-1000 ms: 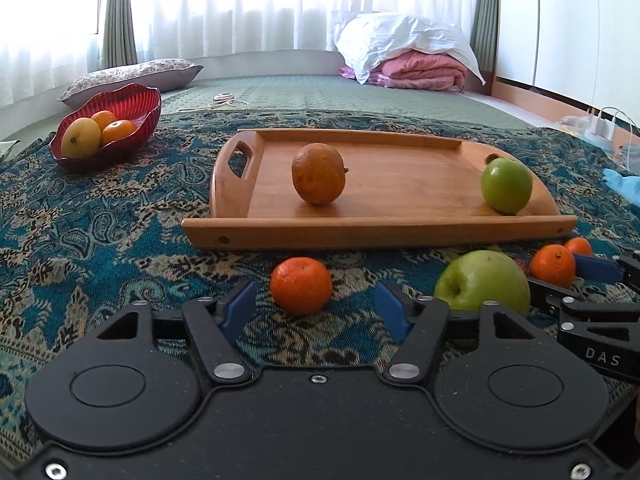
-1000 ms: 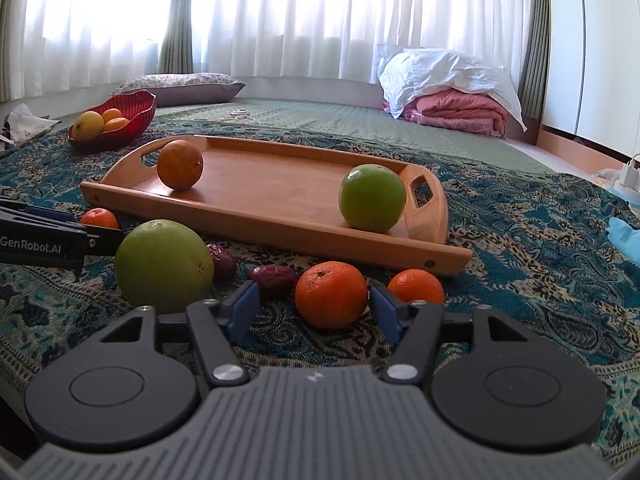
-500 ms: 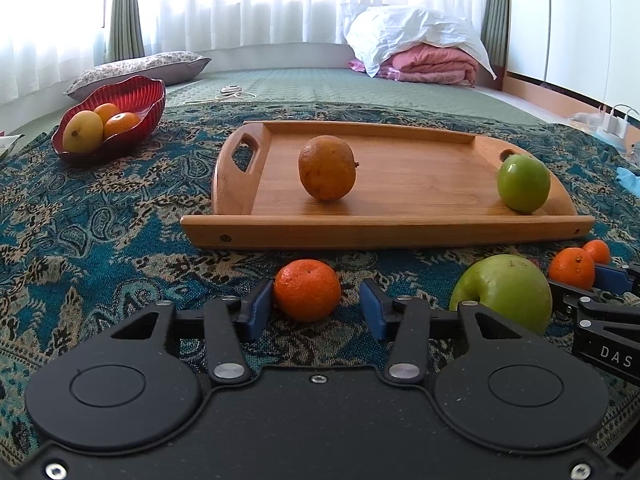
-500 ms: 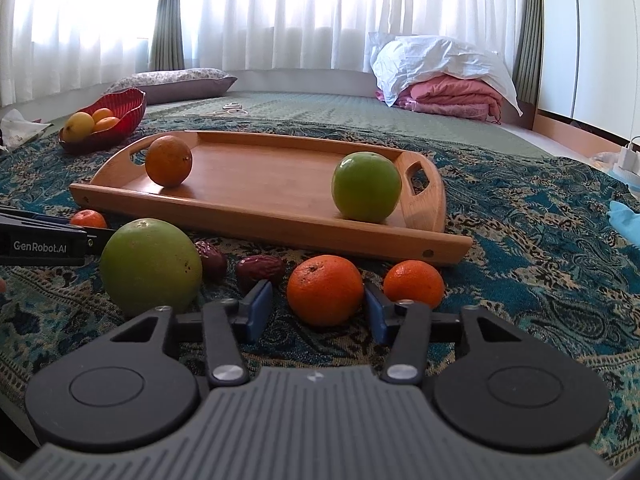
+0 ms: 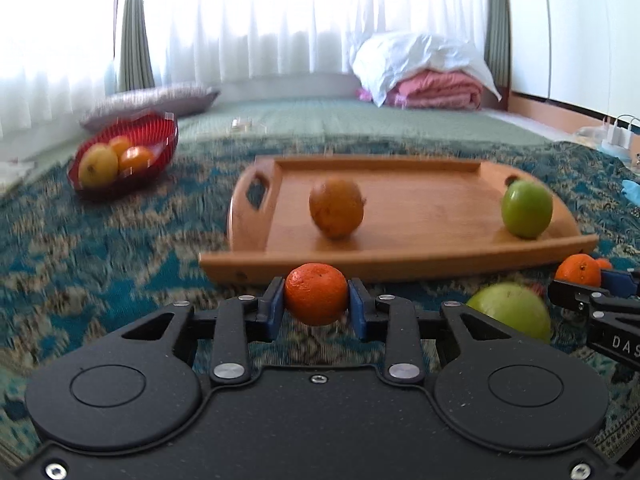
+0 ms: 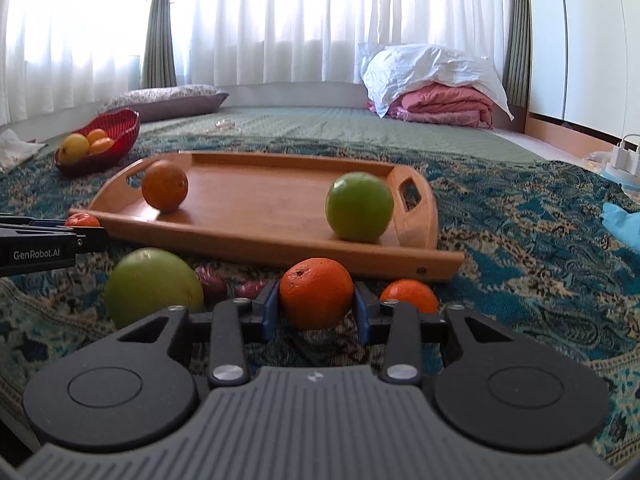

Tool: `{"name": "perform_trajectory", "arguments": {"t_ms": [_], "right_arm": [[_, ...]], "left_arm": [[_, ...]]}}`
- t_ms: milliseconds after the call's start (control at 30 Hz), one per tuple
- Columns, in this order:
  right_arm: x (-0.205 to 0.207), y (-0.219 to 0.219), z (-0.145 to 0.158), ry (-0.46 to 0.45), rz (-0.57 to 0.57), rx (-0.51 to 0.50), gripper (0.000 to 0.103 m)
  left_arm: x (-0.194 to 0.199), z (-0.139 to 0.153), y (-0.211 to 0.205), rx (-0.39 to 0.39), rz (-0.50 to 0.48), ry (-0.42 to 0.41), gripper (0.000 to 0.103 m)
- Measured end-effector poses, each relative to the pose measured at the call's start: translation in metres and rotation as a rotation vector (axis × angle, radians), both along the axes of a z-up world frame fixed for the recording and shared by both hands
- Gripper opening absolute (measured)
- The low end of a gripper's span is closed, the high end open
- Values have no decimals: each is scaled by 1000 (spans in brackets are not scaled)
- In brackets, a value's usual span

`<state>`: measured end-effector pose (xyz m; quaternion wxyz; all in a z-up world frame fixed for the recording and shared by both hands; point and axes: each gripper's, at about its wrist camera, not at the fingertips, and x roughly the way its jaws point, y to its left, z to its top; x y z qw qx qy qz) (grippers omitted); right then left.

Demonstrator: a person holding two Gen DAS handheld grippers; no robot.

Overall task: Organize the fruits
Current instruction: 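Carry the mandarins onto the tray and open both grippers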

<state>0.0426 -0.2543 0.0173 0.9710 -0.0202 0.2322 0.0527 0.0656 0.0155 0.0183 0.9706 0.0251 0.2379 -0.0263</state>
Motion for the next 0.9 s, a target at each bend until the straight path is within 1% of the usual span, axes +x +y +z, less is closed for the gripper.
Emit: {"name": "perform_trajectory", "arguments": {"t_ms": [100,233,433,533,667,800,900], "right_arm": [[4,-2,11,-14,-10,16,42],[18,-11,28,-13,-30,72,42],[50,-26,57,-17,-60,133,42],[74,-36,68,21,-64,160,42],[109,-46,72,90,-87,180,42],[134,-50,67,152,-84,186,42],[151,-50,59,198,-74,171,42]], "left_arm": [[4,13,-2,-9,-21,-11,31],[20,33,-1,-38,-30,-7,31],[60,60,8,-120,-24,54,31],[84,69,12,-134,-22,80,31],[116,72,10,-131,-23,123,31],[143,66,7,-126,-35,184,31],[166,60,6,-132,-31,229,31]]}}
